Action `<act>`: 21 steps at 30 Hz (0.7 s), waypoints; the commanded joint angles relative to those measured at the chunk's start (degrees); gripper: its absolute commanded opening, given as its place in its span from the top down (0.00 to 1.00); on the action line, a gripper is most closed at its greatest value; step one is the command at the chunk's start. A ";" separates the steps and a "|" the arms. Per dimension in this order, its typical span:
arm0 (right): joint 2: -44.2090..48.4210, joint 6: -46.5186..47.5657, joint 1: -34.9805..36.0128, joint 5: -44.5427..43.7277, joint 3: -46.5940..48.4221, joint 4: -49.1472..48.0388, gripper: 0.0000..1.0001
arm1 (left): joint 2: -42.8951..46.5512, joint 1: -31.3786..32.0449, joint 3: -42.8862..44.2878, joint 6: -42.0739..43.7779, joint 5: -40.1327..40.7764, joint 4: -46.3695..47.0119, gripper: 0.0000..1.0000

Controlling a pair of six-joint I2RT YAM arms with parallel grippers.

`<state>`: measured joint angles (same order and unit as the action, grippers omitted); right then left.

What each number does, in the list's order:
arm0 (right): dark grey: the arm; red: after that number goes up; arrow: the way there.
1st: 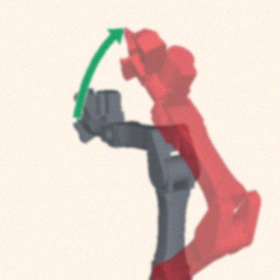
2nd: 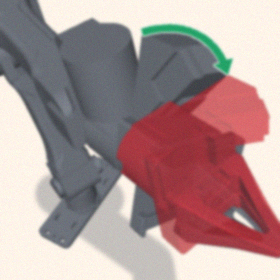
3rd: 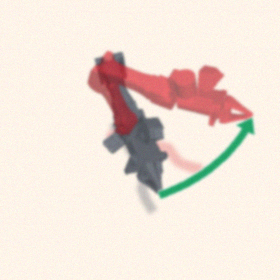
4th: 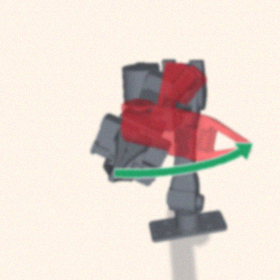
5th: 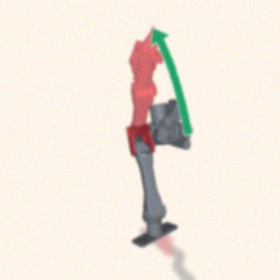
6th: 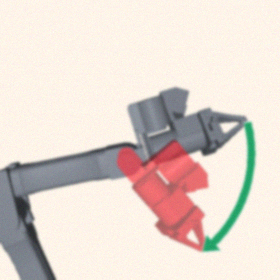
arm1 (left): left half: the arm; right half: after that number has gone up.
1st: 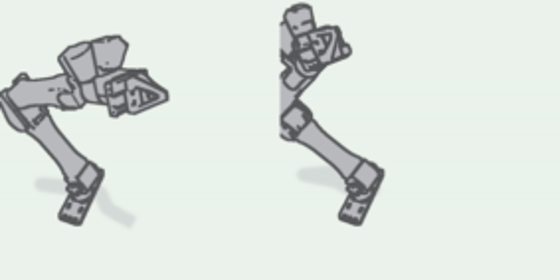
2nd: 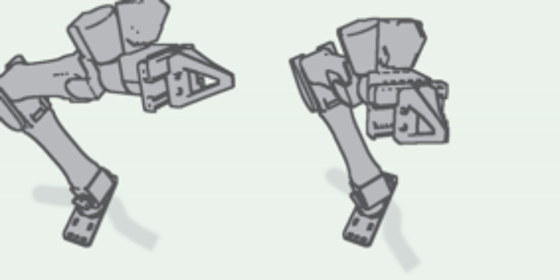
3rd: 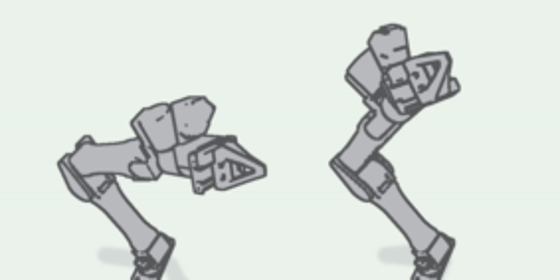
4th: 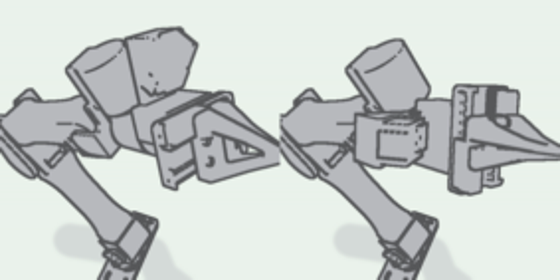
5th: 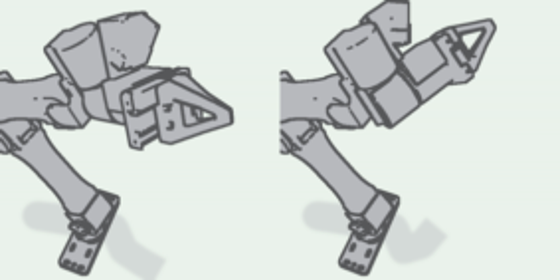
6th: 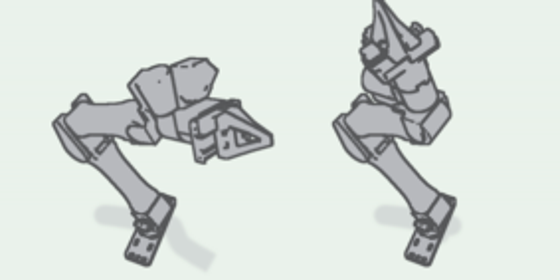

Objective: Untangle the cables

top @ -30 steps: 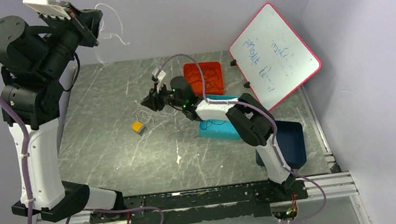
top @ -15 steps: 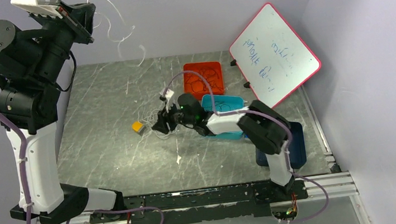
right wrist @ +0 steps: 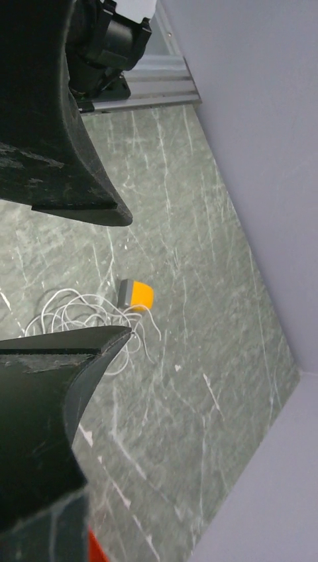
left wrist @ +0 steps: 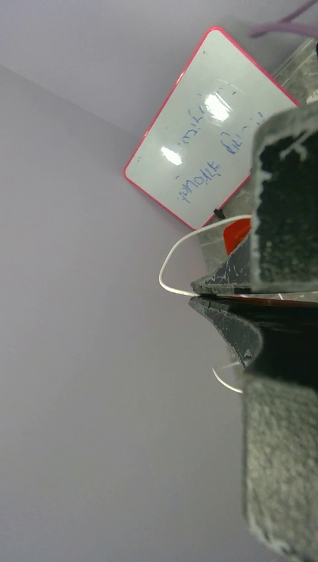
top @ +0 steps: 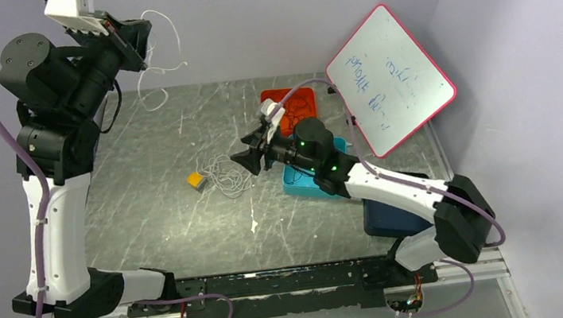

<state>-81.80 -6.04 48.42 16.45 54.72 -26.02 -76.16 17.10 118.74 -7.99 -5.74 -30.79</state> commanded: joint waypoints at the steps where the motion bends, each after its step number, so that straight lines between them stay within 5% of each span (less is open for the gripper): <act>1: 5.81 4.46 -0.17 -4.18 1.75 5.60 0.39 | 0.77 0.21 -2.24 -1.67 -3.92 3.36 0.93; 21: 5.10 0.53 -0.24 -11.03 24.03 8.60 0.34 | 3.56 0.16 -15.93 -4.72 -19.35 8.68 0.93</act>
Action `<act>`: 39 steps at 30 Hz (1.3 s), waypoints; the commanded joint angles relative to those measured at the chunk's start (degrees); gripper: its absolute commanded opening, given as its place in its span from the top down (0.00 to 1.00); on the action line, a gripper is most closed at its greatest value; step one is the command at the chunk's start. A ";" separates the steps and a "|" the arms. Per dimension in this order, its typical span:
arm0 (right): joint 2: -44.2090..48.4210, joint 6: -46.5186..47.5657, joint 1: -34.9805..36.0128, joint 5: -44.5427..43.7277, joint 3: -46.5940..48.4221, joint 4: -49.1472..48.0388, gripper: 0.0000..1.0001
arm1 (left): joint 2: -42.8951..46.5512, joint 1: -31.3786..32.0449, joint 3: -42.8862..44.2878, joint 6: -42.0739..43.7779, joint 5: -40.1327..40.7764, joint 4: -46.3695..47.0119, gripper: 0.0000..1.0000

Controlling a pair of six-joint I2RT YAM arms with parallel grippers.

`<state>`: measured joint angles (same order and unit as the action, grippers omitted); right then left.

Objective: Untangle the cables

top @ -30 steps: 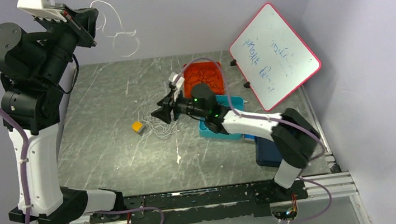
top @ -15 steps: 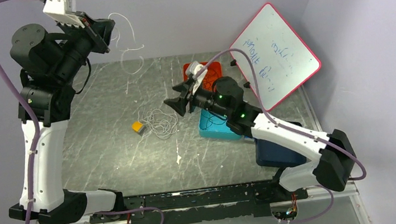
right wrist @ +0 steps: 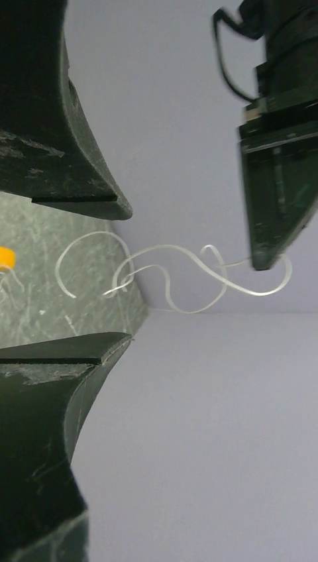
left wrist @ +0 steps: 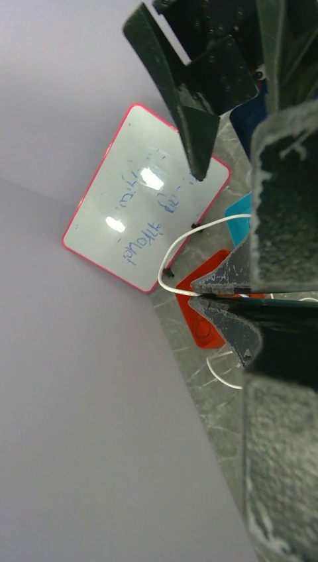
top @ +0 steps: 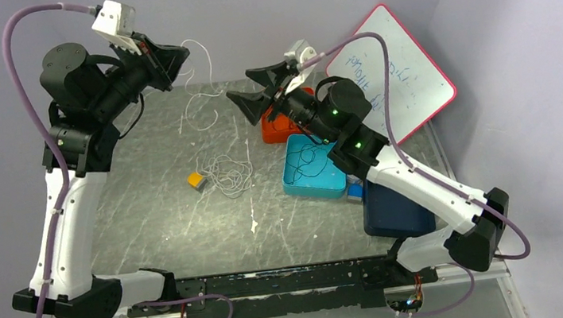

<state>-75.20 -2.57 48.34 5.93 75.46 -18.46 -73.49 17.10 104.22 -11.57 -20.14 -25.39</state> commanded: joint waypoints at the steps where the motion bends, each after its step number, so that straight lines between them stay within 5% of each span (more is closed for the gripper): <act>1: -1.93 -3.94 -0.15 -0.51 4.16 1.46 0.34 | 0.90 0.20 -1.80 -1.30 -5.35 3.42 0.93; 16: -9.39 -16.16 -0.94 -1.63 11.87 4.44 0.39 | 0.18 0.21 -3.94 -1.45 -9.44 3.81 0.93; 32: -10.02 -19.58 -4.46 0.38 10.91 3.49 1.00 | 1.60 0.21 -7.75 -0.64 -9.30 4.01 0.93; 34: -8.38 -19.23 -4.93 -2.10 9.48 3.94 1.00 | 1.60 0.21 -8.86 -0.64 -10.01 4.37 0.88; 39: -3.65 -16.46 -5.41 -8.20 6.11 7.43 1.00 | 1.39 0.21 -11.71 -1.01 -14.12 6.30 0.57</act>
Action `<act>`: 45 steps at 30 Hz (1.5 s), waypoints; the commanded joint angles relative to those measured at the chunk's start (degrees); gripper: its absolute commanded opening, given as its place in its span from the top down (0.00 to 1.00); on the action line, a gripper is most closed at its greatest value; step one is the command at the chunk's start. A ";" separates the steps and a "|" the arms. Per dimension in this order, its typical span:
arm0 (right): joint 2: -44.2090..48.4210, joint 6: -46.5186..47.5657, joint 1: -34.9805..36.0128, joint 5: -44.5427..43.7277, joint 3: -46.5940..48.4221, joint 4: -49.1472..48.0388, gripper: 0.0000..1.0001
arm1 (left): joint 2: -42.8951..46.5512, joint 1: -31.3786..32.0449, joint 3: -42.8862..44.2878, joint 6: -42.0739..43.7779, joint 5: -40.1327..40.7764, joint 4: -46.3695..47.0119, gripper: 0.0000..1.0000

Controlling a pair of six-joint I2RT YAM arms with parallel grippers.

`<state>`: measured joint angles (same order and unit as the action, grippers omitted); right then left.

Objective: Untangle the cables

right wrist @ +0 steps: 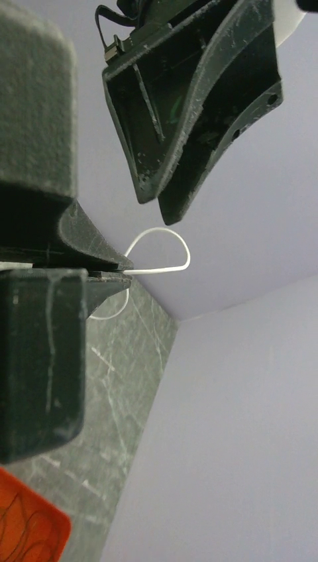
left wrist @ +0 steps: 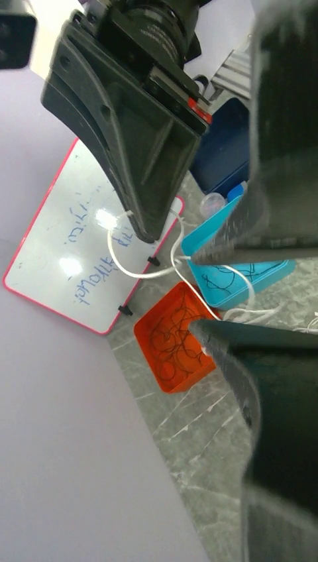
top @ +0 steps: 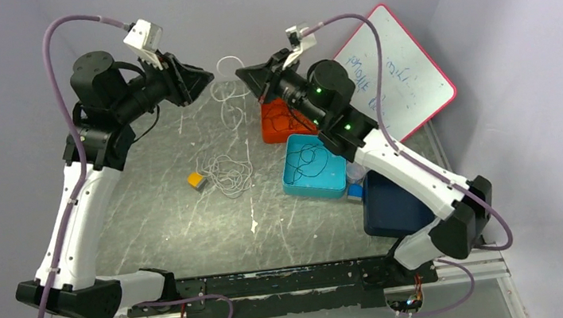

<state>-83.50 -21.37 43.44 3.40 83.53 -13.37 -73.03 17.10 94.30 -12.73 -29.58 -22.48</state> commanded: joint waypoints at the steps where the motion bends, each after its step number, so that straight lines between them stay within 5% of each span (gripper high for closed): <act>1: 5.68 3.08 -0.67 -7.00 -2.60 3.24 1.00 | 0.53 0.21 -2.14 0.24 -6.14 3.75 0.53; 8: 14.57 6.98 -0.81 -16.83 -7.94 11.17 1.00 | -1.89 0.21 -3.69 1.10 -8.94 4.18 0.42; 20: 31.05 0.34 -0.80 -37.43 -16.89 34.01 1.00 | -7.86 0.21 -3.41 1.14 -5.92 5.60 0.42; 28: 41.14 -17.40 -0.81 -56.15 -23.64 47.68 1.00 | -10.17 0.20 -4.02 0.36 -5.32 7.26 0.43; 35: 41.40 -44.55 -0.74 -72.95 -21.71 70.04 1.00 | -11.58 0.17 -3.26 -0.31 -5.59 7.53 0.44; 39: 38.36 -67.25 -0.80 -76.38 -19.75 90.47 1.00 | -11.86 0.21 -3.25 -0.60 -5.24 7.57 0.44; 45: 38.46 -74.11 -0.82 -73.72 -22.96 92.35 1.00 | -12.09 0.21 -3.25 -1.45 -5.14 8.02 0.45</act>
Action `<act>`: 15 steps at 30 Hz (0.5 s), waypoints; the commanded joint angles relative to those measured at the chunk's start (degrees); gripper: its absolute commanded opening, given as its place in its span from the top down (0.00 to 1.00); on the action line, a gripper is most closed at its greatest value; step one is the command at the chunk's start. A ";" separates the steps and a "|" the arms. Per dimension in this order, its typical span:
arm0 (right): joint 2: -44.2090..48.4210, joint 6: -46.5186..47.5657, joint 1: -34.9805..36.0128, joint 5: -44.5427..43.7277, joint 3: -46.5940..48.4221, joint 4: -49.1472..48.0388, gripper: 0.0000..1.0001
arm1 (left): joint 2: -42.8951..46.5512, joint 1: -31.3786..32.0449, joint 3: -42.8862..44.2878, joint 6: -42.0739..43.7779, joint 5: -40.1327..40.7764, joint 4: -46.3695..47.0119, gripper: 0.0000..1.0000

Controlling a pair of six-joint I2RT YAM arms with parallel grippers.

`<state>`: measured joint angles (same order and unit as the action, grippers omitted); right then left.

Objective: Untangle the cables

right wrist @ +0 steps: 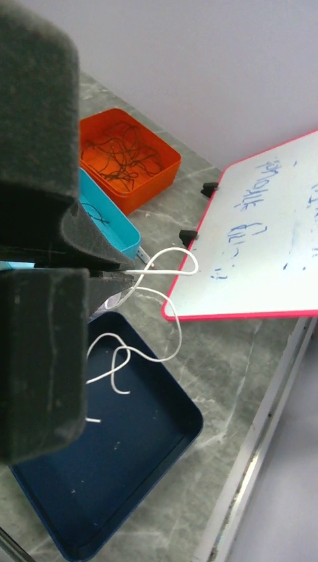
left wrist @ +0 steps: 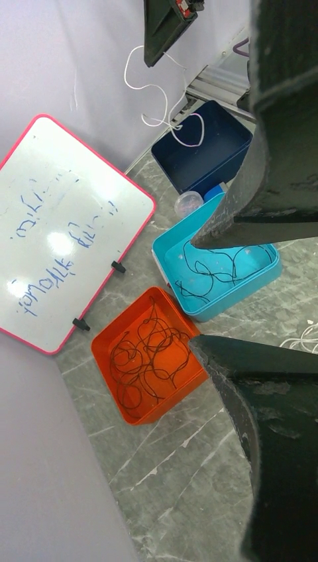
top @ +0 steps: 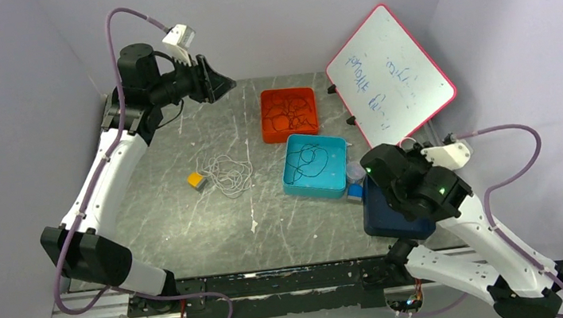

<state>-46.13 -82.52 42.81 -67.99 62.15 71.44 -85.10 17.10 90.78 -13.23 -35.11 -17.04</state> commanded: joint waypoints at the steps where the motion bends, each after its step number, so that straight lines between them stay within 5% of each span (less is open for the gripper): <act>1: 1.17 -13.68 -0.24 -1.88 -2.46 7.54 1.00 | -0.14 0.18 0.27 -1.06 0.40 2.58 0.45; 15: -3.93 -20.81 -0.32 1.56 -13.05 7.34 1.00 | -0.51 0.20 0.47 -0.70 0.83 1.76 0.45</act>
<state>-48.51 -98.19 42.76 -66.41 51.16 77.80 -85.43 17.10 90.78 -13.98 -34.94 -16.91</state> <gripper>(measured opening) 0.017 0.547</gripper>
